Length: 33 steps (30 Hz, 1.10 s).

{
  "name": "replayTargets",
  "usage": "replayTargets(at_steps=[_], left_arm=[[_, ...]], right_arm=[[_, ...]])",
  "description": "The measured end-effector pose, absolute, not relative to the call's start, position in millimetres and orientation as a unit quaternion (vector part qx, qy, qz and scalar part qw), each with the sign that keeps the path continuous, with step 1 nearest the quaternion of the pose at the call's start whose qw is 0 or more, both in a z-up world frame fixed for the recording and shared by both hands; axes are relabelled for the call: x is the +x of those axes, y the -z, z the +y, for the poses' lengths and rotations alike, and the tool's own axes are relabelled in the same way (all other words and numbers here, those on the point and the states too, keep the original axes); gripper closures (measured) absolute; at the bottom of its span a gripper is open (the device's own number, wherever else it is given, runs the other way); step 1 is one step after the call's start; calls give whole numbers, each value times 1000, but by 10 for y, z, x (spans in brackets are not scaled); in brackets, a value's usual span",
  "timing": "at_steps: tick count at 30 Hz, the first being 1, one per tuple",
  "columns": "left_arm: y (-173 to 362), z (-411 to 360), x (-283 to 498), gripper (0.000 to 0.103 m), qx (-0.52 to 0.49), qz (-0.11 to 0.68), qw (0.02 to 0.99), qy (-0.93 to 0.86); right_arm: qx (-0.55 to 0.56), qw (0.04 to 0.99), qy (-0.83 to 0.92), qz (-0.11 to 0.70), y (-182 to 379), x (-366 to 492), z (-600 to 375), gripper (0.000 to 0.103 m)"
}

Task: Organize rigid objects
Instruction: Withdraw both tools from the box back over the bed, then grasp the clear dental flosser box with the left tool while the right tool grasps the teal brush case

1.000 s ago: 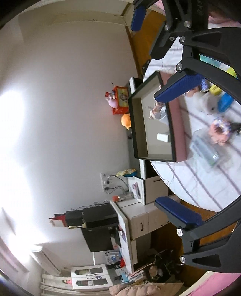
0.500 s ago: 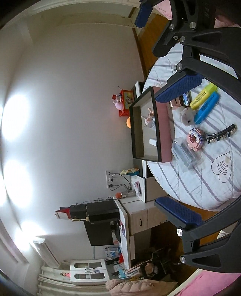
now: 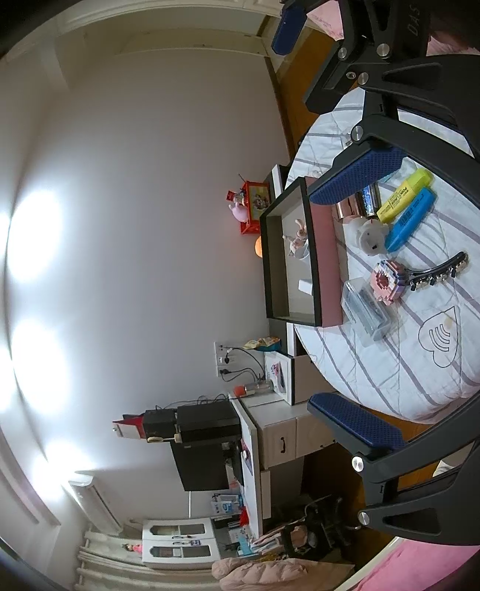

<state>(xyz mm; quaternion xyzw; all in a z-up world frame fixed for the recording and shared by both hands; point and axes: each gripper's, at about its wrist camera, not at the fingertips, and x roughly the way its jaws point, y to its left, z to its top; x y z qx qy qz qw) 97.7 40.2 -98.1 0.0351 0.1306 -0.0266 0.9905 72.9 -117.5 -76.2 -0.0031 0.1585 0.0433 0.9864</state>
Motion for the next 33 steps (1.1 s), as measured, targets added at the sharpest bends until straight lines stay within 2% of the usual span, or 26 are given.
replayTargets(at_steps=[5,15,22,31,33], left_arm=[[1147,446,1087,0,34,160,986,27],[1981,515,1444,0,16,289,957,30],[2160,588,1603,0,13,317,948,24],[2266,732,1868,0,18,336,942,12],[2293,778,1958,0,21,342,939,11]], right_arm=[[5,983,-41,179,907,823,-1246,0],[11,960,-9,279,1611,1194,-1509,0],[26,940,-4,341,2022,1511,-1651,0],[43,922,-27,384,2239,1927,-1615,0],[46,918,-33,393,2267,1973,-1610,3]])
